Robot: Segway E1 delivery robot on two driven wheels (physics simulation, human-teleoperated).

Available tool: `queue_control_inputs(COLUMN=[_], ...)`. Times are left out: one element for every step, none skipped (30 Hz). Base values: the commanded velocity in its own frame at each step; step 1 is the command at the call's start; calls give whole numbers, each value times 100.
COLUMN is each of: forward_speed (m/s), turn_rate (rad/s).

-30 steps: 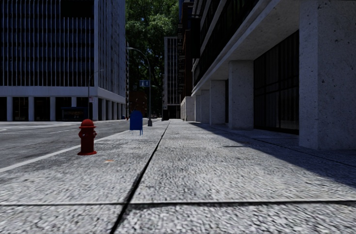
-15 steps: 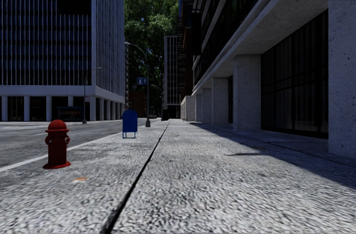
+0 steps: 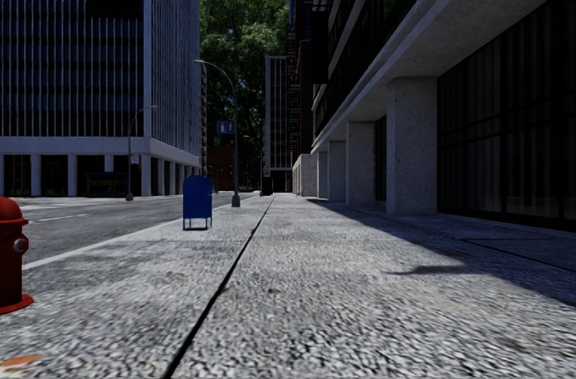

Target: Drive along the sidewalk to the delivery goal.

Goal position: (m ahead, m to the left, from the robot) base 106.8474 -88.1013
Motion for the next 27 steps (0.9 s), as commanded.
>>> queue_control_inputs(forward_speed=[200, 200, 200, 200, 200, 200, 200, 200, 200, 200, 200, 200, 200, 200, 200, 200, 200, 200, 200, 200, 200, 200, 200, 200, 200, 200, 200], turn_rate=[0, 0, 0, 0, 0, 0, 0, 0, 0, 0, 0, 0, 0, 0, 0, 0, 0, 0, 0, 0, 0, 0, 0, 0, 0, 0, 0])
